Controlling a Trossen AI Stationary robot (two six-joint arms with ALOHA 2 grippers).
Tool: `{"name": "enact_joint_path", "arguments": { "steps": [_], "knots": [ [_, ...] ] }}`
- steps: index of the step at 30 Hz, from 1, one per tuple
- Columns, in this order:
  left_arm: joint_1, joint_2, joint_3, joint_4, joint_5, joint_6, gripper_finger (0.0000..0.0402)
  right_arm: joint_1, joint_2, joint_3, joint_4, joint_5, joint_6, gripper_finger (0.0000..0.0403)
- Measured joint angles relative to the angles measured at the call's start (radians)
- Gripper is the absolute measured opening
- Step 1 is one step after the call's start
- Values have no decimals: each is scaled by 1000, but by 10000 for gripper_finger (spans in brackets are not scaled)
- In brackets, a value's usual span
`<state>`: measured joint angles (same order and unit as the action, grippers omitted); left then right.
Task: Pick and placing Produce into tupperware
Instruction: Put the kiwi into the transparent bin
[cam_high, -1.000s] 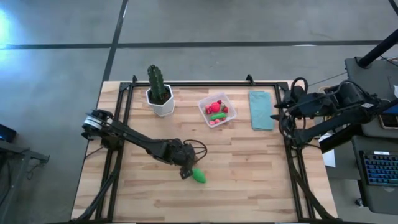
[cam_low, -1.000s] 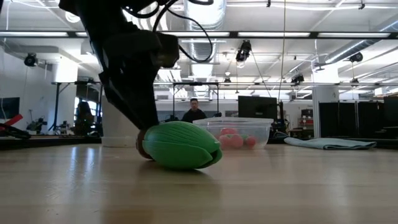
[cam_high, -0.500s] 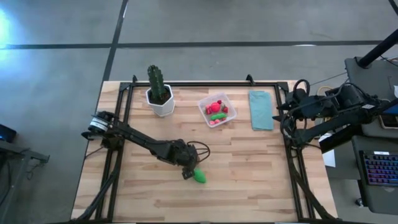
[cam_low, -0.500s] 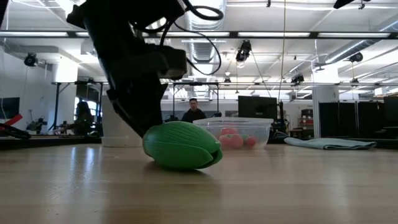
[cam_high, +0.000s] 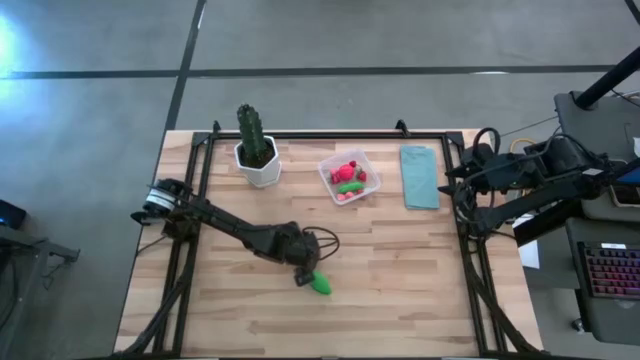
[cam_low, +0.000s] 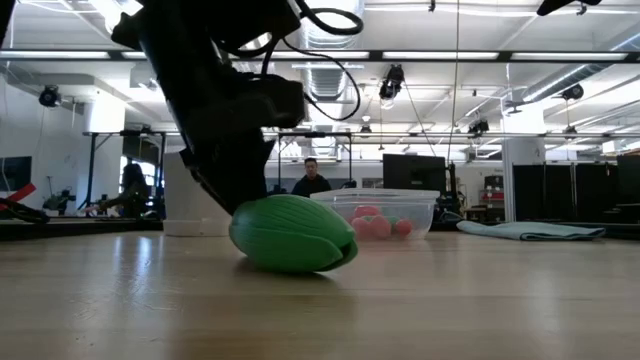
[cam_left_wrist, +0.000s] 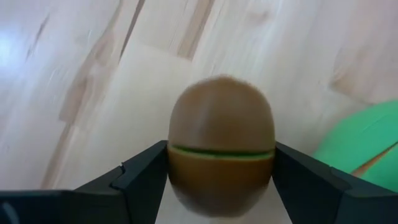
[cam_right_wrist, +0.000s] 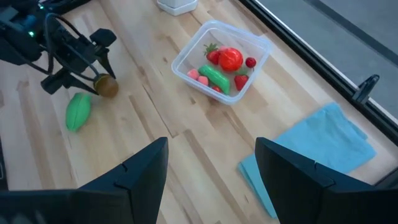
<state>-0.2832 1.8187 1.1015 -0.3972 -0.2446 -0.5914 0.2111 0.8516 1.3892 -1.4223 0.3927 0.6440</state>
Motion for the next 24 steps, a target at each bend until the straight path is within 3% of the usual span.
{"name": "enact_joint_path", "arguments": {
  "steps": [24],
  "knots": [
    [24,-2,18,21,4,-3,229,0,0,0,0,0,3,233]
  ]
}}
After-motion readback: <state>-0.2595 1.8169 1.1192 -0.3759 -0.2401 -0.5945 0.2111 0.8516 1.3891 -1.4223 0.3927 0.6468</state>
